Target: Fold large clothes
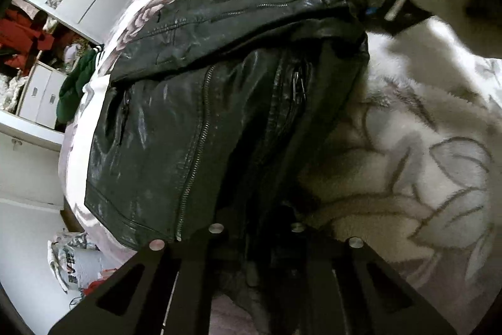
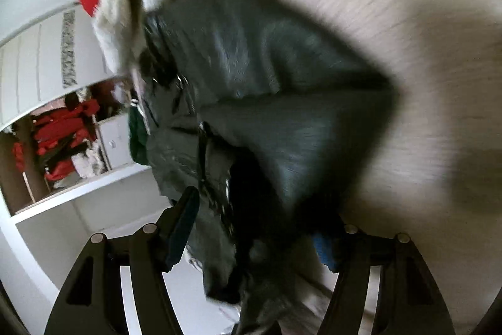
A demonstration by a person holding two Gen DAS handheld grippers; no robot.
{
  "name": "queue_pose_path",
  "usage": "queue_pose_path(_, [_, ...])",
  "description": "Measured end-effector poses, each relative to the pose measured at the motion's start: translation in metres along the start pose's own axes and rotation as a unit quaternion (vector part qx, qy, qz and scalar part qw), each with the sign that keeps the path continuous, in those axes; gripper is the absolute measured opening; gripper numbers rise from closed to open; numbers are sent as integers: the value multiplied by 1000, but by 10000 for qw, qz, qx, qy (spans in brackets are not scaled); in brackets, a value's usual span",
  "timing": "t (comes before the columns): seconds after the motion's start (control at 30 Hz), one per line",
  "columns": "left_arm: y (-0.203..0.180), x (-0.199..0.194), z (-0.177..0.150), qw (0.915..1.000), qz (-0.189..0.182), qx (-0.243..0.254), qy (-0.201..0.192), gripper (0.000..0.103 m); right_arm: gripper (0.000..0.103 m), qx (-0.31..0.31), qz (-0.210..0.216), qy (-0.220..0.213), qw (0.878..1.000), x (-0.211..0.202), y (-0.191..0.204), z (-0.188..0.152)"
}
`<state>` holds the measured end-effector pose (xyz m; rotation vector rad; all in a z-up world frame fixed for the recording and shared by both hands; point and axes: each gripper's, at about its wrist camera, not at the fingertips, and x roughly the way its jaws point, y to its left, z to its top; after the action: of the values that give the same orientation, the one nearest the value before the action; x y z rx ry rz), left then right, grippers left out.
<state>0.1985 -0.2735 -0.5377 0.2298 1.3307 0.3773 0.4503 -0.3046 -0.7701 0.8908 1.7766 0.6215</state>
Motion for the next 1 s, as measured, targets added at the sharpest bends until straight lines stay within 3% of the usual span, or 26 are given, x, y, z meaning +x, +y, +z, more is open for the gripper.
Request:
queue_pose_path(0.03, [4,0,1,10000,-56,1,-2,8,41,79,-120,-99,9998,2,6,-2])
queue_pose_path(0.07, [12,-3,3,9999,-148,-27,-17,7,34,148,-207,-234,9994,0,14,-5])
queue_pose_path(0.2, [49,-17,4,9978,-567,-328,-85,6,28,-342,-686,-507,9958,-15,82,-26])
queue_pose_path(0.37, [119,-29,5,9899,-1135,-827,-176,5,27,-1213,-1590,-535,9783,1,198,-57])
queue_pose_path(0.47, [173,-25,6,9813,-1459,-1244,-147,5,27,-1555,-2018,-452,9659,47,266,-66])
queue_pose_path(0.63, [262,23,4,9633,-1875,-1919,115,6,27,-1811,-2857,-200,9408,172,347,-67])
queue_pose_path(0.8, [331,116,-14,9316,-2433,-2624,644,11,32,-1632,-3530,200,9211,285,354,-47])
queue_pose_path(0.83, [339,134,-18,9257,-2560,-2681,748,13,39,-1621,-3634,290,9169,304,352,-44])
queue_pose_path(0.87, [346,154,-23,9163,-2780,-2746,877,22,48,-1613,-3678,370,9151,316,349,-42])
queue_pose_path(0.9, [351,167,-27,9048,-3033,-2829,967,24,54,-1538,-3597,360,9196,321,348,-42])
queue_pose_path(0.97, [368,182,-41,8600,-3796,-3257,1016,28,71,-1445,-3161,281,9372,314,348,-45])
queue_pose_path(1.0, [375,184,-48,8425,-4008,-3444,1047,35,72,-1470,-2963,272,9433,308,348,-48])
